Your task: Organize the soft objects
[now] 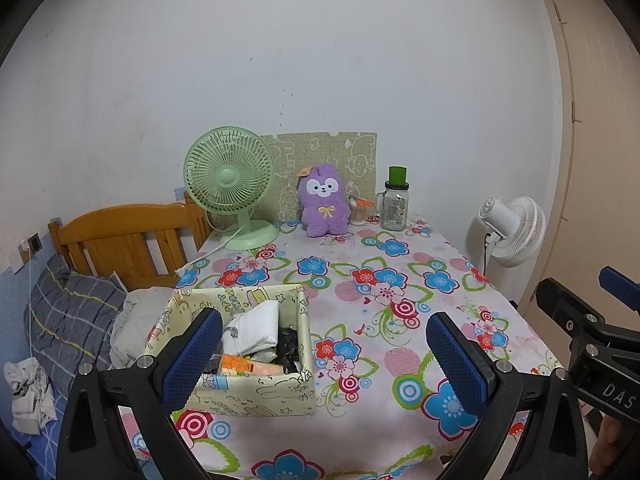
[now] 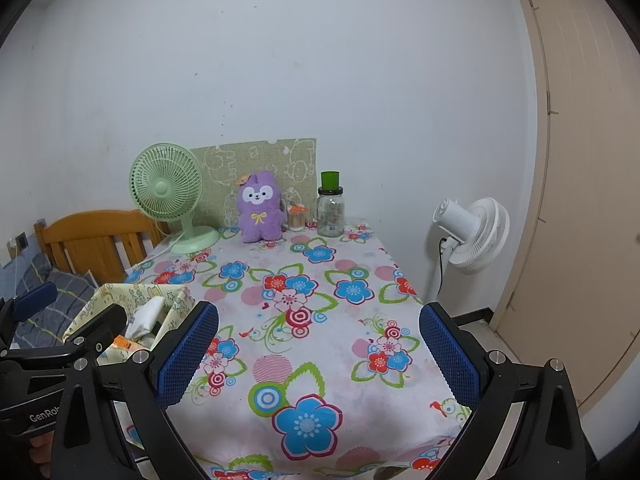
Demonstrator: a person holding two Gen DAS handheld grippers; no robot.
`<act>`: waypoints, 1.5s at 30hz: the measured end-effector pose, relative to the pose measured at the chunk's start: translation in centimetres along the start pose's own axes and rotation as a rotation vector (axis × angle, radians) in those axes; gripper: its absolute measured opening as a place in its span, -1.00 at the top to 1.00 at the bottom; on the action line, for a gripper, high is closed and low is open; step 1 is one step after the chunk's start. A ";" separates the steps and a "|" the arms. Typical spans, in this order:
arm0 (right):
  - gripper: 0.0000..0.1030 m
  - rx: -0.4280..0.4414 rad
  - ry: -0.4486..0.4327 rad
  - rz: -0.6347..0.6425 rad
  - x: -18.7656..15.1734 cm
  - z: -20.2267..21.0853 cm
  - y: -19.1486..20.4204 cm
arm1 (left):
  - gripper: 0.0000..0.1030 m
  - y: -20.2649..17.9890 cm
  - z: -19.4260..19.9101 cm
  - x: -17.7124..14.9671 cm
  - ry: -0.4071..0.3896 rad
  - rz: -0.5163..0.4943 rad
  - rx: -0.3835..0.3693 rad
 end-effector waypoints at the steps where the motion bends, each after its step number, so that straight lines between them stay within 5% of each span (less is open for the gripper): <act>1: -0.98 0.000 0.001 0.000 0.0 0.0 0.0 | -0.99 0.0 0.0 0.0 0.002 0.001 -0.001; 45: -0.98 0.005 -0.019 0.002 0.3 0.1 0.0 | -0.99 0.4 0.5 0.0 -0.011 0.002 0.007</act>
Point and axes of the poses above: each gripper's, at about its wrist camera, not at the fingertips, and z roughly against the way its jaws point, y to its left, x to its top, the point moved 3 cm from there along -z, roughly the way its jaws point, and after that the axes turned 5 degrees about -x, right-handed, at the moved point
